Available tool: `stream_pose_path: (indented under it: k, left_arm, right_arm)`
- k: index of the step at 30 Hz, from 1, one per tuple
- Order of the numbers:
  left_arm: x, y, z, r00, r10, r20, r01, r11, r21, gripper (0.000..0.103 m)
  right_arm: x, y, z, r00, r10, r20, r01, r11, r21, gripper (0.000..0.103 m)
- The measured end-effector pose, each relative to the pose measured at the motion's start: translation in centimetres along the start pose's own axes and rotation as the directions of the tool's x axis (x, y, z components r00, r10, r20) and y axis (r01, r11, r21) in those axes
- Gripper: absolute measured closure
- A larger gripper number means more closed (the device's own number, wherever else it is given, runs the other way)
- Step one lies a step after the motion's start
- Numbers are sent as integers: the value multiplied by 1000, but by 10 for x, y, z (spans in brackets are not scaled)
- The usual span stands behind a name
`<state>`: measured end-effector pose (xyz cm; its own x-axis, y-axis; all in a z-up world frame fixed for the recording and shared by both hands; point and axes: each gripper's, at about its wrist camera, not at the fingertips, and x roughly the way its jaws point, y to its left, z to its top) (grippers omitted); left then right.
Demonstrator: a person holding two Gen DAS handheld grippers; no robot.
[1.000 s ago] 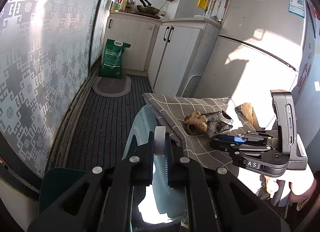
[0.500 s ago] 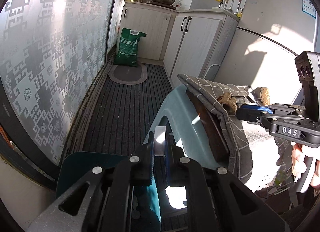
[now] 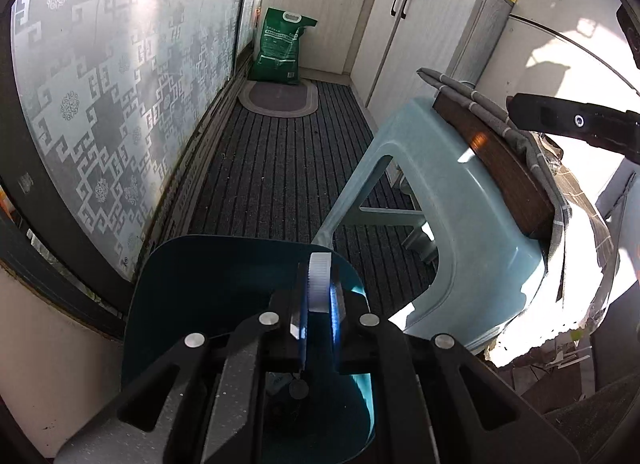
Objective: Collect trash
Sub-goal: 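Carry the white cup toward the bin while the right gripper grasps a small scrap, then open the left gripper over the teal bin while the right gripper drops the brown scrap in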
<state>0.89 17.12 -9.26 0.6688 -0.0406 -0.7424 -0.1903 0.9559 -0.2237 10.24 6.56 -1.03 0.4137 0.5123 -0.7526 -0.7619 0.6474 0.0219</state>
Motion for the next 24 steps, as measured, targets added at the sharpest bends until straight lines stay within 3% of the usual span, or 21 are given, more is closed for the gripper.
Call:
stream_pose_path:
  k: [8,24]
  left_arm:
    - [19,15,-24,996,12,-86,-11,1000,9,93]
    - [30,46,-44,984,18,-178,-21,1000,-15,90]
  right_arm:
    - [24,29,6,999,24,-49,-26,999,-42,84]
    - [68,61,6,987,41,-158,-51,997,-63,84]
